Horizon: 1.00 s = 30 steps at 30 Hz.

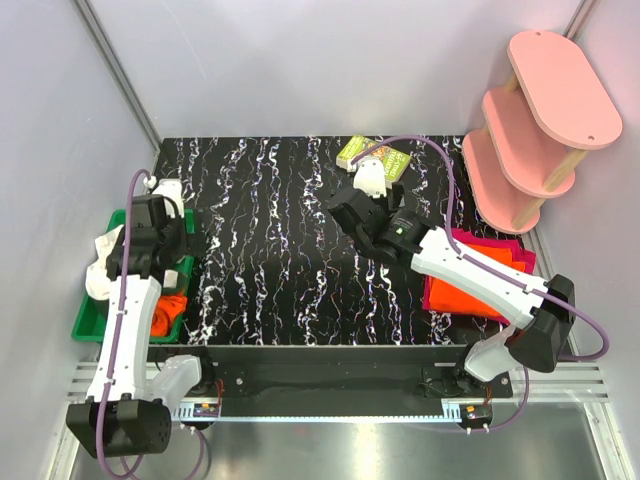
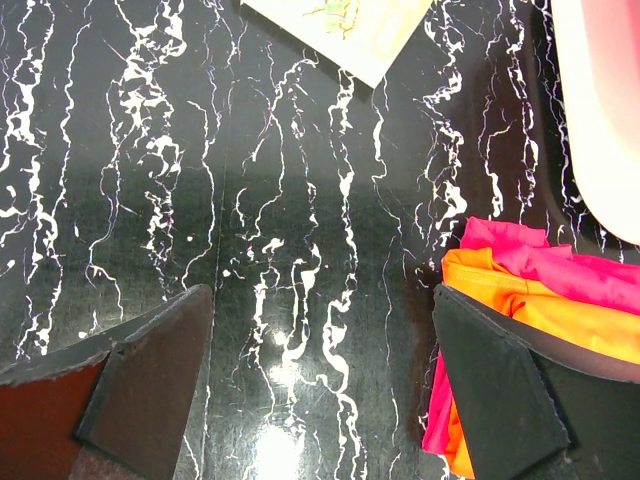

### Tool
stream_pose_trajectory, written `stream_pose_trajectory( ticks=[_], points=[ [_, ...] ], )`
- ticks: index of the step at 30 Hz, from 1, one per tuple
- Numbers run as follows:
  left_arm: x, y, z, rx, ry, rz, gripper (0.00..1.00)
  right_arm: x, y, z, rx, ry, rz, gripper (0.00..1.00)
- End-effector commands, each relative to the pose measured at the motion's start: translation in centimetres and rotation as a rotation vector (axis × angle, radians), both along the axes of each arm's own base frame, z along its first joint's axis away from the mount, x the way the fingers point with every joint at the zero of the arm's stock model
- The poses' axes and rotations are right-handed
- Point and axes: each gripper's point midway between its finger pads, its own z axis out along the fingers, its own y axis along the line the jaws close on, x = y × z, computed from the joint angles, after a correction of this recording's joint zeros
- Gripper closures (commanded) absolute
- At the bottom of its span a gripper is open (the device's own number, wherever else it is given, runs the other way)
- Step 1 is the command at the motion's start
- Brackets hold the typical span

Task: Fold and stack the t-shirts
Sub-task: Grab crumpled tshirt from bin with the left arm

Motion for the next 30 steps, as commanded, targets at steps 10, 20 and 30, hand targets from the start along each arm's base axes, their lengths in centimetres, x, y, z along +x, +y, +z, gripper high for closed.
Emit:
stream_pose_trajectory(
  ticks=[10,20,30],
  points=[
    [-1.7,12.6,-2.8,0.077,0.123,0.54,0.2,0.2,0.0,2.2,0.034,-0.051,0.006,0.0],
    [-1.4,11.6,-2.7,-0.02,0.119,0.521,0.3,-0.6,-1.0,1.8,0.004,-0.029,0.012,0.0],
    [-5.5,7.6,-2.0,0.025,0.173,0.203,0.3,-0.3,0.3,-0.4,-0.012,0.029,0.028,0.0]
  ],
)
